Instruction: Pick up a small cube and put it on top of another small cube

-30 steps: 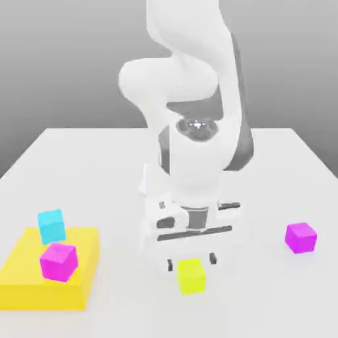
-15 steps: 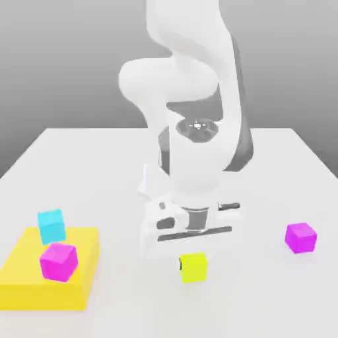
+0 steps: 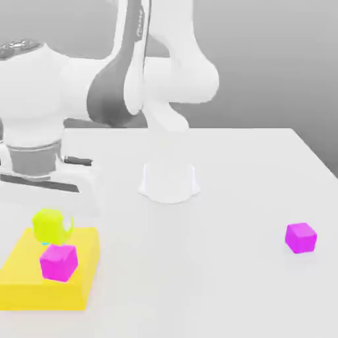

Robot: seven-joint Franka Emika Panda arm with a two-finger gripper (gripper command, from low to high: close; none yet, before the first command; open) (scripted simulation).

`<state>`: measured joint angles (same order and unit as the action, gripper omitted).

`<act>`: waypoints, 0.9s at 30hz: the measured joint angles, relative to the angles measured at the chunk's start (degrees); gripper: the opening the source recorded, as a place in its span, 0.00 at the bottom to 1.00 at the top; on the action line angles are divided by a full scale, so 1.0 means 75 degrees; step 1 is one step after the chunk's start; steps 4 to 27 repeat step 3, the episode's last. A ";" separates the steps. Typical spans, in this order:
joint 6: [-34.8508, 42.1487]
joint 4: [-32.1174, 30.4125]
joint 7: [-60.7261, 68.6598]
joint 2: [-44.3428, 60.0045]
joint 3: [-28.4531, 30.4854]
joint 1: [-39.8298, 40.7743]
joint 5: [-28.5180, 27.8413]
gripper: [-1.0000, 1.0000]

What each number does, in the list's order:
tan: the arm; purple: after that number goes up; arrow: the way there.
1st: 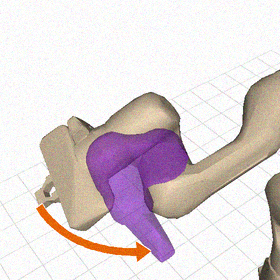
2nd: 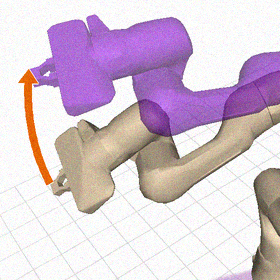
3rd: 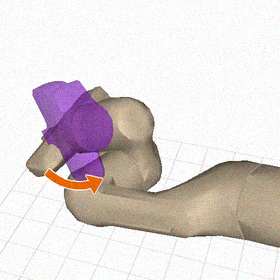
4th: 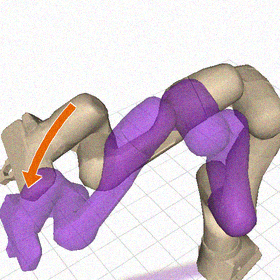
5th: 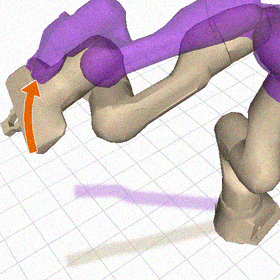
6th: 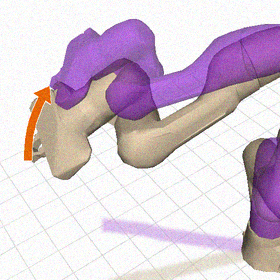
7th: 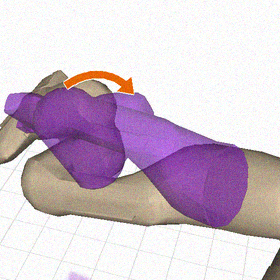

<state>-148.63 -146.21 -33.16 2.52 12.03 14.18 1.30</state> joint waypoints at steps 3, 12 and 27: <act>0.0000 0.0000 0.0000 0.0000 0.0000 0.0000 0.0000 1.00; 0.0000 0.0000 0.0000 0.0000 0.0000 0.0000 0.0000 1.00; 0.0000 0.0000 0.0000 0.0000 0.0000 0.0000 0.0000 1.00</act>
